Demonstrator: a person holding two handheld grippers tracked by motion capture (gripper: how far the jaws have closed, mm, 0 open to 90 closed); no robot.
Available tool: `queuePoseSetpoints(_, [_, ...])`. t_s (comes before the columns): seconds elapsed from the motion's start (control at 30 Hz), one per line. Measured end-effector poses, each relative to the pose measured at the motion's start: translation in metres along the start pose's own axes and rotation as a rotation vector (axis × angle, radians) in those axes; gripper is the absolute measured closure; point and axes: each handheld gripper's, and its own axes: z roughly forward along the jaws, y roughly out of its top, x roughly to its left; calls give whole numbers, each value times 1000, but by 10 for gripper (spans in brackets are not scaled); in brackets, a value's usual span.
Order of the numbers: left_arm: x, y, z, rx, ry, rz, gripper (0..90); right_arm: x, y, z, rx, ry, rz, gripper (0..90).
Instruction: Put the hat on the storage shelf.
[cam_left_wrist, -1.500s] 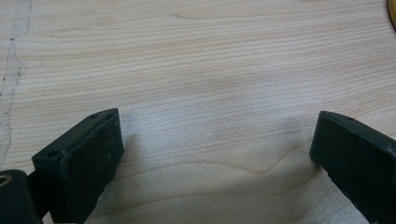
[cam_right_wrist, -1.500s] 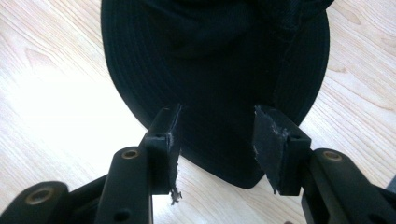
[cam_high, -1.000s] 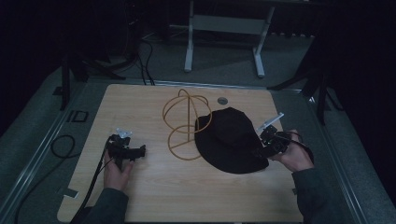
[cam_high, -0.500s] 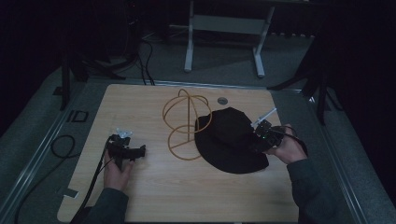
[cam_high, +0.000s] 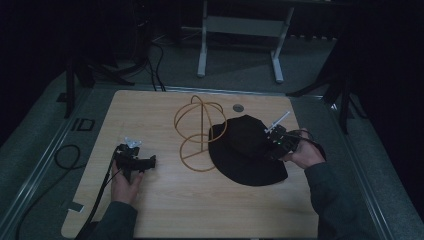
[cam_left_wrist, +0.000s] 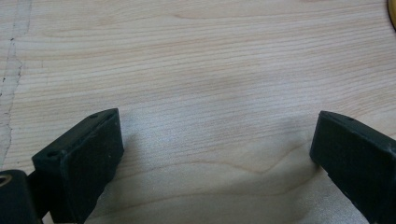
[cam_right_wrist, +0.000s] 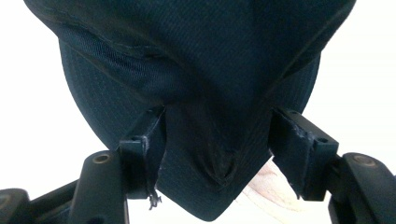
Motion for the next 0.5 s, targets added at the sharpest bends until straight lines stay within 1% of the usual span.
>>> queuePoseSetpoints(0.1, [0, 0, 0, 0, 0, -1, 28, 1, 3, 1, 7, 7, -14, 317])
queuePoseSetpoints(0.13, [0, 0, 0, 0, 0, -1, 28, 2, 5, 2, 18, 12, -18, 293])
queuePoseSetpoints(0.27, [0, 0, 0, 0, 0, -1, 28, 3, 11, 6, 51, 16, -37, 244])
queuePoseSetpoints(0.4, [0, 0, 0, 0, 0, -1, 28, 2, 17, 11, 79, 29, -52, 255])
queuePoseSetpoints(0.5, [0, 0, 0, 0, 0, -1, 28, 0, 21, 13, 100, 39, -53, 307])
